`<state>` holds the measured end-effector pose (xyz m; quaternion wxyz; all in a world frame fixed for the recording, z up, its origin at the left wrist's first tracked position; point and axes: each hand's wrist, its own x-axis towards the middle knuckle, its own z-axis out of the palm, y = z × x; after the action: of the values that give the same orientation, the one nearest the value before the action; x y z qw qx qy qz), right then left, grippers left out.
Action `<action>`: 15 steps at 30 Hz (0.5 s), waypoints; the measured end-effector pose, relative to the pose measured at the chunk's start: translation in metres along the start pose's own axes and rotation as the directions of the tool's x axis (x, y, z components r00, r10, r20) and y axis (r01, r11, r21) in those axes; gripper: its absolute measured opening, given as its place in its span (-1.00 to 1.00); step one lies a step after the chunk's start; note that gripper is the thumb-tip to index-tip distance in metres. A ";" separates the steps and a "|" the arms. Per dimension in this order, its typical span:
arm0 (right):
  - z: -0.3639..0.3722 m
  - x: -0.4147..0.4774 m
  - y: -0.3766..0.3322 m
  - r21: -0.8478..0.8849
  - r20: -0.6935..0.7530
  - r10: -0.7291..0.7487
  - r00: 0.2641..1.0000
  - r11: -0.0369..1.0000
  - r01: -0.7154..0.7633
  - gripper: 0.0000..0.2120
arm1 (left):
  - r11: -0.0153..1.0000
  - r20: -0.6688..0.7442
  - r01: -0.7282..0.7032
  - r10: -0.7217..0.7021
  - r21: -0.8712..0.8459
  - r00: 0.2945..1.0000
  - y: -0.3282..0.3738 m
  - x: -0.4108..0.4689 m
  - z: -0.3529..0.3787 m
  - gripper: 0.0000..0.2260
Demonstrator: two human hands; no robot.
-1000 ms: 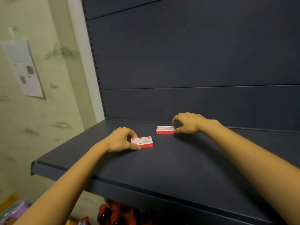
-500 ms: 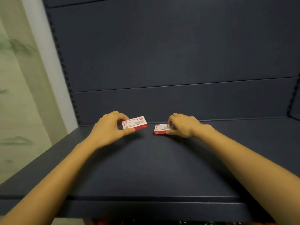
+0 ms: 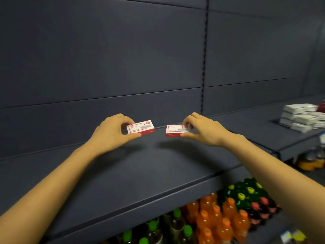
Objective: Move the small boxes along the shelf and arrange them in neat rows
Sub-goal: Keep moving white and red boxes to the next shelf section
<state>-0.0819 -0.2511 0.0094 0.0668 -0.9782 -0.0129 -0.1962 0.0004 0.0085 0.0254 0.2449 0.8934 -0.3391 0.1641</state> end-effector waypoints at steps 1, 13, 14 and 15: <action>-0.007 -0.010 0.014 -0.002 -0.003 0.018 1.000 1.000 -0.018 -0.60 | 1.000 0.007 -0.021 0.021 -0.013 1.000 0.015 0.006 0.009 -0.69; -0.093 -0.136 0.193 -0.063 -0.057 0.158 0.986 0.985 -0.161 -0.62 | 0.975 0.062 -0.188 0.196 -0.118 0.979 0.217 0.056 0.115 -0.66; -0.098 -0.146 0.208 -0.058 -0.057 0.171 0.984 0.983 -0.174 -0.62 | 0.972 0.064 -0.195 0.204 -0.127 0.977 0.234 0.059 0.124 -0.66; -0.103 -0.156 0.222 -0.050 -0.058 0.183 0.981 0.981 -0.186 -0.63 | 0.970 0.066 -0.202 0.212 -0.137 0.975 0.249 0.061 0.133 -0.66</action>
<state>-0.2537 -0.4853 0.0158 0.0578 -0.9711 0.0850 -0.2154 -0.1103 -0.2585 0.0251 0.2700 0.8412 -0.4500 0.1304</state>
